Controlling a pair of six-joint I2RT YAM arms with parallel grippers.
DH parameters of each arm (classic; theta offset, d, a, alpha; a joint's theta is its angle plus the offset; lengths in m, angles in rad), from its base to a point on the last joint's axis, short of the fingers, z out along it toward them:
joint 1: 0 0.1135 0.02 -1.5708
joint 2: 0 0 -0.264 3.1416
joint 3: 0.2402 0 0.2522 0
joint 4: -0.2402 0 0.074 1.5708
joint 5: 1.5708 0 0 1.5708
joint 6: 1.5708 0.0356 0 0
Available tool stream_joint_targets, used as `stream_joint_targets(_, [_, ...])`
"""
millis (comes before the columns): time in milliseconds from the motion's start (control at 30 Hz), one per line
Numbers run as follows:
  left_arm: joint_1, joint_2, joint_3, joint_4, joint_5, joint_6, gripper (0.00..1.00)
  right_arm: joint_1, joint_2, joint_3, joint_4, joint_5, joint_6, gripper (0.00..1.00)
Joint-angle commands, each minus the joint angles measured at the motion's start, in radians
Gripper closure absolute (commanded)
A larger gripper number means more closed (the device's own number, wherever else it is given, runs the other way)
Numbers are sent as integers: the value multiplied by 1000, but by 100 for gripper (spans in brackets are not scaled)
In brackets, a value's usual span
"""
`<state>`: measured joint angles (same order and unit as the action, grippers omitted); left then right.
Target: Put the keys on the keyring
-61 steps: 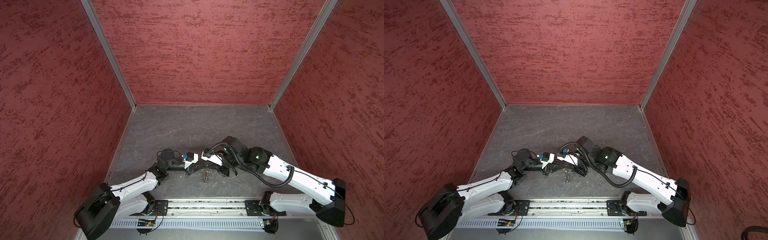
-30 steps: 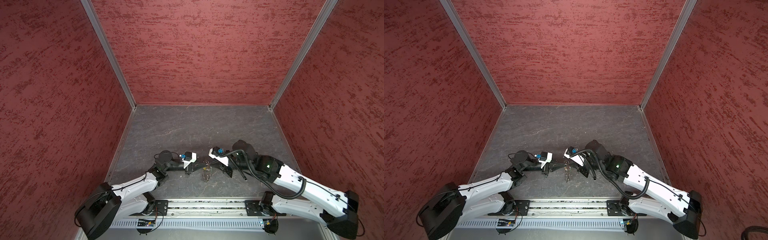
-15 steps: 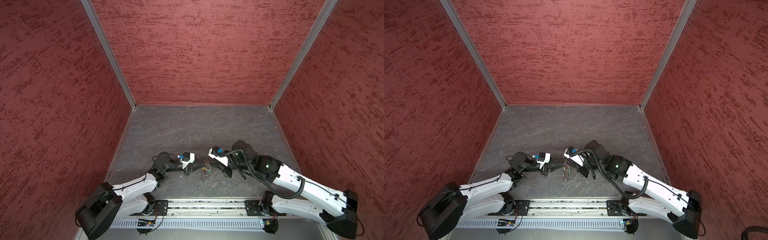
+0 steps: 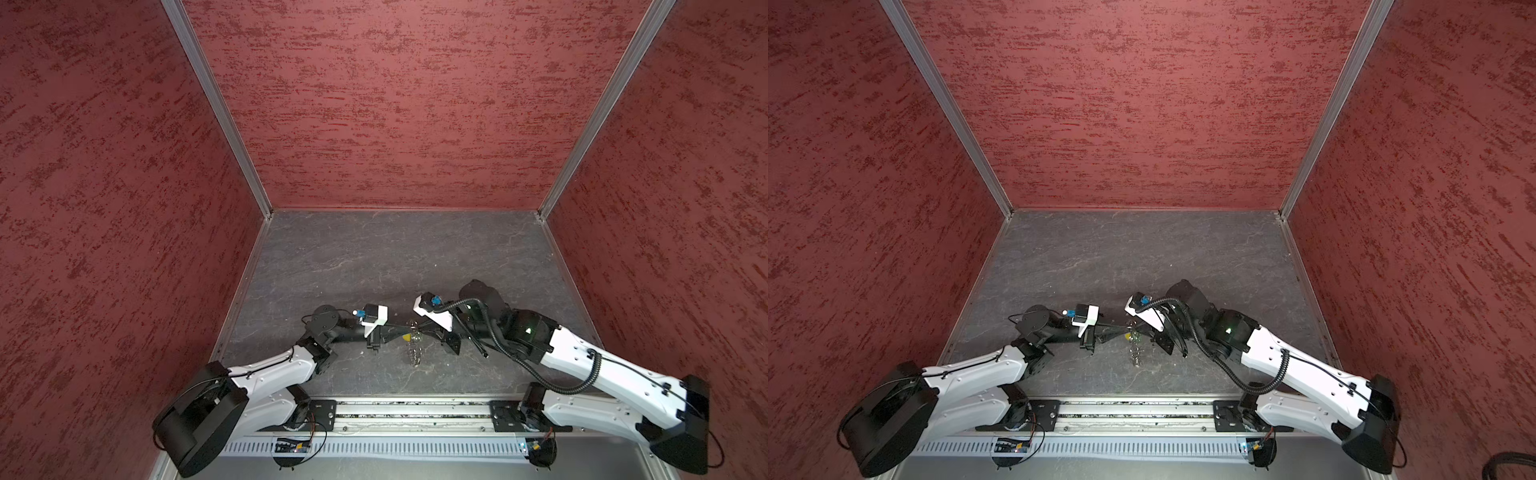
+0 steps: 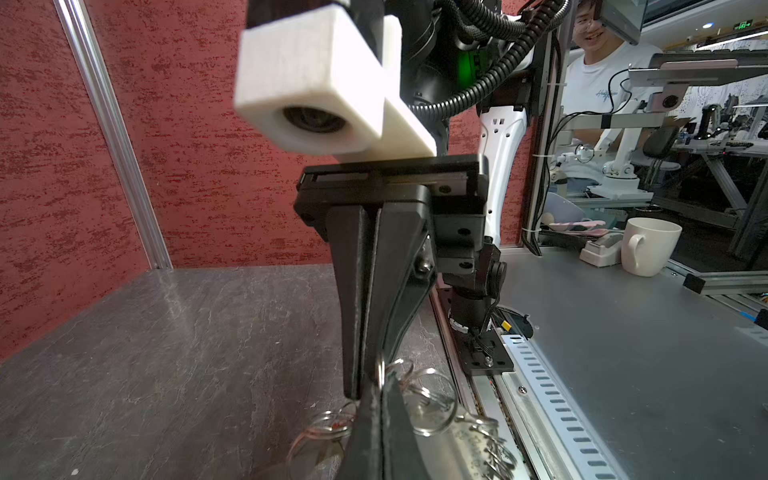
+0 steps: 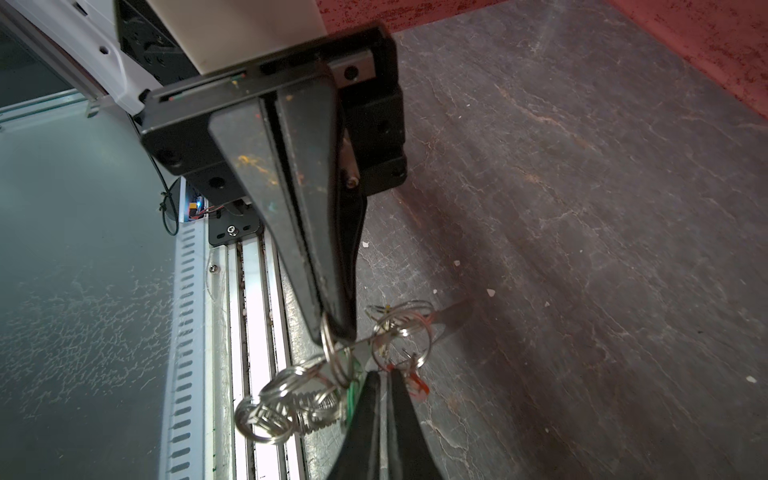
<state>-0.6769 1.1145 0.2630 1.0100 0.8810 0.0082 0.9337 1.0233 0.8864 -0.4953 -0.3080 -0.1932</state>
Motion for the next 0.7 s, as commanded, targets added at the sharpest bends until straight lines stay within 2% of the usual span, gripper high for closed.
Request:
stream_joint_targets(0, [1, -1, 5, 20, -16, 7, 100, -4, -54, -8, 3, 56, 5, 88])
stream_joint_targets(233, [0, 5, -1, 35, 1, 19, 100, -4, -80, -32, 71, -33, -1, 78])
stream_joint_targets(367, [-1, 11, -5, 56, 26, 13, 100, -4, -86, -69, 128, -87, -11, 78])
stream_joint_targets(667, [-3, 33, -1, 85, 58, -5, 100, -4, -77, -84, 149, -123, -15, 82])
